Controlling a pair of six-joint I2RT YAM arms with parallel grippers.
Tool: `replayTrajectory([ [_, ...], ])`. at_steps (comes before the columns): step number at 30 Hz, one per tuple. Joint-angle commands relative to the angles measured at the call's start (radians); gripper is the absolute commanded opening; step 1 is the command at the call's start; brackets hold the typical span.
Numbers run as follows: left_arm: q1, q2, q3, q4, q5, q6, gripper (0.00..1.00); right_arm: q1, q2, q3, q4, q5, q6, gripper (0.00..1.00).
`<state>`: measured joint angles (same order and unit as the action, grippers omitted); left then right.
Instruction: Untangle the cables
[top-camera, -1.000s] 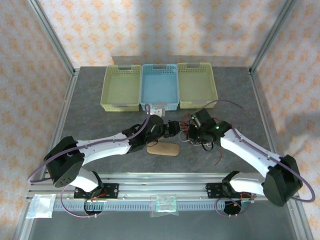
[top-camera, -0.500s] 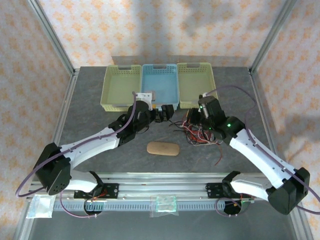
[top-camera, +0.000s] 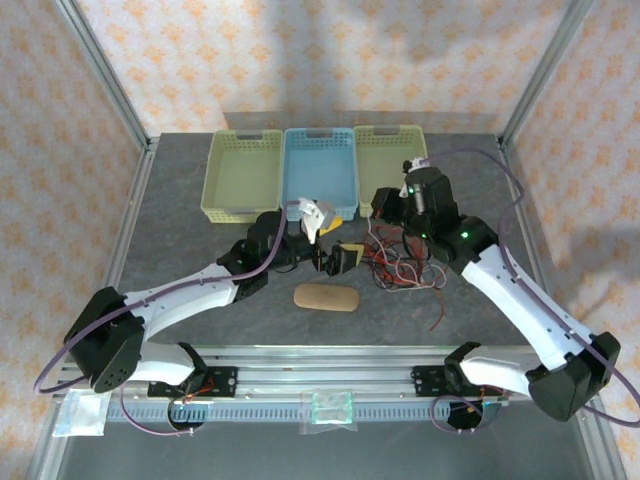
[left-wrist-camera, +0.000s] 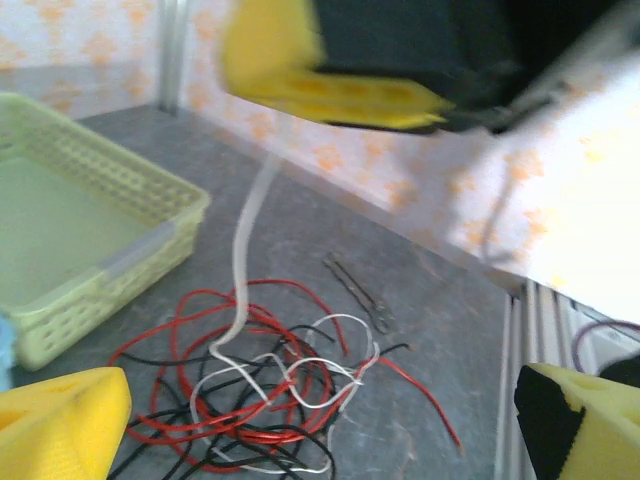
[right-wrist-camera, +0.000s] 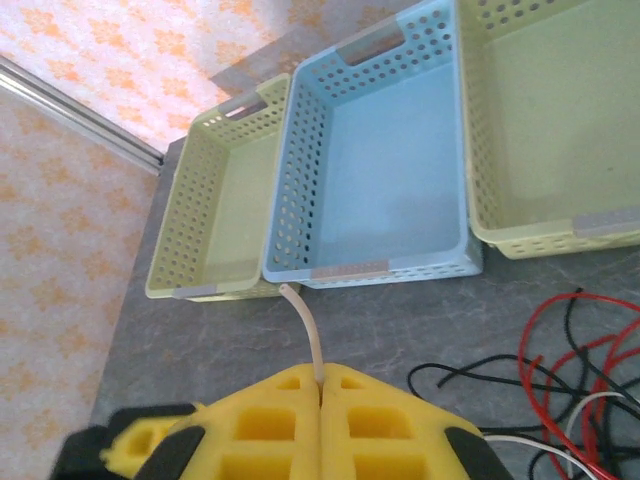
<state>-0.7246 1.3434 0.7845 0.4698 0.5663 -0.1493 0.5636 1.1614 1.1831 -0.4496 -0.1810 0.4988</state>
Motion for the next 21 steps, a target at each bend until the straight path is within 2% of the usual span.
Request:
replayTrajectory([
  [1, 0.010, 0.047, 0.037, 0.029, 0.077, 0.081, 0.96, -0.002, 0.004, 0.059, 0.025, -0.070, 0.015, 0.00],
  [4, 0.009, 0.076, 0.038, 0.079, 0.047, 0.074, 0.92, -0.004, 0.007, 0.085, 0.019, -0.095, 0.026, 0.00],
  [9, 0.010, 0.152, 0.070, 0.196, 0.088, 0.041, 0.78, -0.010, 0.006, 0.120, 0.032, -0.183, 0.068, 0.00],
  [13, 0.008, 0.218, 0.089, 0.335, 0.139, -0.039, 0.70, -0.011, 0.003, 0.147, 0.028, -0.191, 0.087, 0.00],
  [15, 0.008, 0.257, 0.101, 0.411, 0.183, -0.102, 0.62, -0.011, 0.001, 0.154, 0.019, -0.186, 0.092, 0.00],
  [21, 0.001, 0.327, 0.109, 0.544, 0.197, -0.214, 0.41, -0.011, -0.011, 0.155, 0.017, -0.184, 0.110, 0.00],
])
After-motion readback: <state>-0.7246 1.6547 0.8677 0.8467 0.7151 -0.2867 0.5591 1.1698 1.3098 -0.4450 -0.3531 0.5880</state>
